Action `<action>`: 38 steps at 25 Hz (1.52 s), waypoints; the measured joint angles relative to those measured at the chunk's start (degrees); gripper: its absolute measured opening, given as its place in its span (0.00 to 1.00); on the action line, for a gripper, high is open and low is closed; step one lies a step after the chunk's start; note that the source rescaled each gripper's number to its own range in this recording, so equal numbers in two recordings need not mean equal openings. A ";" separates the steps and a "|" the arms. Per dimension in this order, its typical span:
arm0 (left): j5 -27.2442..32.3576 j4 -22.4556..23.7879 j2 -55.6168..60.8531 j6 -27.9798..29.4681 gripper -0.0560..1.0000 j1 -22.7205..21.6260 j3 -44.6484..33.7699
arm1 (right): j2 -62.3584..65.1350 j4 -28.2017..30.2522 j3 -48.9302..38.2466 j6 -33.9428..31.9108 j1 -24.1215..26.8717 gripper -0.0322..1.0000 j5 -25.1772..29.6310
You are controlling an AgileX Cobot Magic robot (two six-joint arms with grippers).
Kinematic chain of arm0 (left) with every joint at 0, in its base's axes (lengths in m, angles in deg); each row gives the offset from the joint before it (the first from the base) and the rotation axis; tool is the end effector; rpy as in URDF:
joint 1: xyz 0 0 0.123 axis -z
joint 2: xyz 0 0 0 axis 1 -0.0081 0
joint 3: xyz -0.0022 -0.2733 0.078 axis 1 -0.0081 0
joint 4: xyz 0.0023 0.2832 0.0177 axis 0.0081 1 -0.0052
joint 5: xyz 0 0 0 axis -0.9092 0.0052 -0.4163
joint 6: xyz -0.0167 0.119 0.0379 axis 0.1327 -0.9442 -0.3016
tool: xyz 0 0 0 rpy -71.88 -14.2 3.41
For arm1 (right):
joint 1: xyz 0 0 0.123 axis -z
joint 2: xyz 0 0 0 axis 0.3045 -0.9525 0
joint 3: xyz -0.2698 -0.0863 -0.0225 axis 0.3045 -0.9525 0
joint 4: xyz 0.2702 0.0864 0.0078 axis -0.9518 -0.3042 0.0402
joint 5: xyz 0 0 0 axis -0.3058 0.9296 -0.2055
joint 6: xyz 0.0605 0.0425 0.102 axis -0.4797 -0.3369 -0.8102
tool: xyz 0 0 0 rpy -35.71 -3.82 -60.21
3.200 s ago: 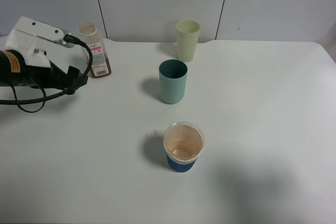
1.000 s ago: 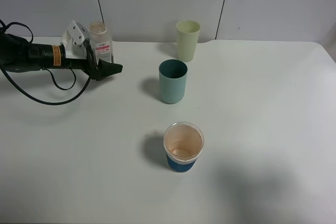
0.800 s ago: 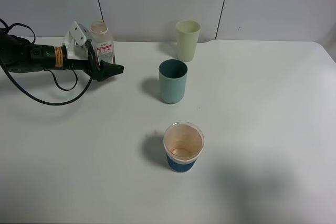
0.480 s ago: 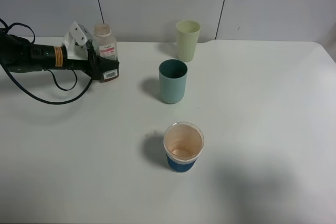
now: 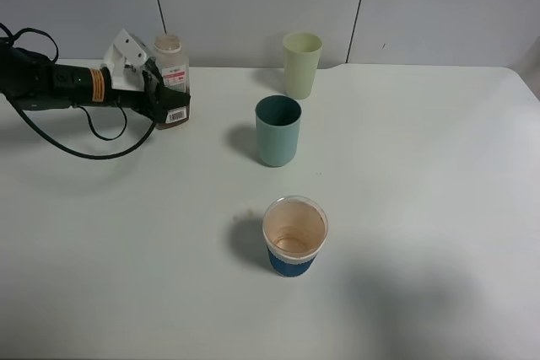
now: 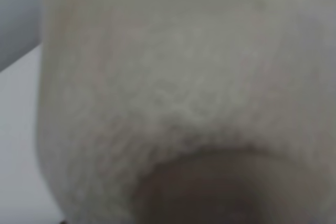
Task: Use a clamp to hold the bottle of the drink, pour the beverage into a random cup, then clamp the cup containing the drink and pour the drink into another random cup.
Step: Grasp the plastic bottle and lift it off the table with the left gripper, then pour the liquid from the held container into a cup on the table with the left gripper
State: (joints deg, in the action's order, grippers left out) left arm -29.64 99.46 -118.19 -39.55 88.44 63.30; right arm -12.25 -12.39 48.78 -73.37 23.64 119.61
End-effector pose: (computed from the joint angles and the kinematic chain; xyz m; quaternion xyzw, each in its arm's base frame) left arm 0.4443 -0.0837 0.0523 0.3612 0.7619 -0.2474 0.4773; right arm 0.0536 -0.0045 0.2787 0.0242 0.8530 -0.0343 0.5203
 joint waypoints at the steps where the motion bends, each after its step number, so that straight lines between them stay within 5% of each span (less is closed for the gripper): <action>1: 1.50 -2.76 1.23 0.42 0.10 0.67 -0.56 | 0.00 0.00 0.00 0.00 0.00 1.00 0.00; 6: 11.66 -22.95 6.65 -0.80 0.10 4.96 -3.40 | 0.00 0.00 0.00 0.00 0.00 1.00 0.00; 10: 24.06 -43.91 9.44 -10.82 0.10 9.71 -4.19 | 0.00 0.00 0.00 0.00 0.00 1.00 0.00; 12: 29.57 -56.38 9.87 -23.93 0.10 13.24 -4.41 | 0.00 0.00 0.00 0.00 0.00 1.00 0.00; 13: 29.57 -56.38 9.87 -23.93 0.10 13.24 -4.41 | 0.00 0.00 0.00 0.00 0.00 1.00 0.00; 14: 31.77 -70.60 9.87 -38.82 0.10 17.10 -4.47 | 0.00 0.00 0.00 0.00 0.00 1.00 0.00; 16: 31.36 -84.09 9.87 -53.55 0.10 21.12 -4.47 | 0.00 0.00 0.00 0.00 0.00 1.00 0.00; 17: 31.36 -84.09 9.87 -53.55 0.10 21.12 -4.47 | 0.00 0.00 0.00 0.00 0.00 1.00 0.00; 21: 28.04 -107.34 9.87 -75.92 0.10 26.49 -4.47 | 0.00 0.00 0.00 0.00 0.00 1.00 0.00; 25: 23.90 -126.39 10.48 -90.45 0.10 27.77 -4.47 | 0.00 0.00 0.00 0.00 0.00 1.00 0.00; 28: 19.86 -132.95 11.74 -96.76 0.10 27.77 -4.47 | 0.00 0.00 0.00 0.00 0.00 1.00 0.00; 33: 16.98 -136.39 13.26 -103.27 0.10 28.85 -2.53 | 0.00 0.00 0.00 0.00 0.00 1.00 0.00; 38: 13.97 -143.63 13.50 -121.12 0.10 30.90 2.62 | 0.00 0.00 0.00 0.00 0.00 1.00 0.00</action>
State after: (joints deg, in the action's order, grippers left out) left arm -15.67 -44.17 -104.69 -160.67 119.34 65.93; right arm -12.25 -12.39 48.78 -73.37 23.64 119.61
